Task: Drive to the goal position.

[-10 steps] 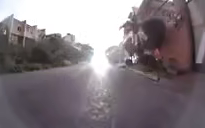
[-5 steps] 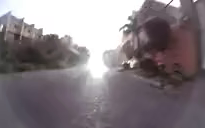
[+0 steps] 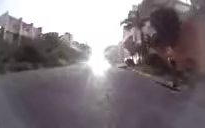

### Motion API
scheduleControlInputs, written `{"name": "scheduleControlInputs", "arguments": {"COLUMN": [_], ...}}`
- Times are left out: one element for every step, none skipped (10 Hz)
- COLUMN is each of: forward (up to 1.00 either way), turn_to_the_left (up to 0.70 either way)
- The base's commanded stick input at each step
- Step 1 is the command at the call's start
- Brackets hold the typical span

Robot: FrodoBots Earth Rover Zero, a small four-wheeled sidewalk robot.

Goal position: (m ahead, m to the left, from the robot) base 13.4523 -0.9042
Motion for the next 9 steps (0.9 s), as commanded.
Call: {"name": "scheduleControlInputs", "arguments": {"forward": [1.0,1.0,1.0,1.0,1.0,1.0,1.0,1.0,1.0], "turn_to_the_left": [-0.12,0.0,0.0,0.0,0.0,0.0,0.0,0.0,0.0]}}
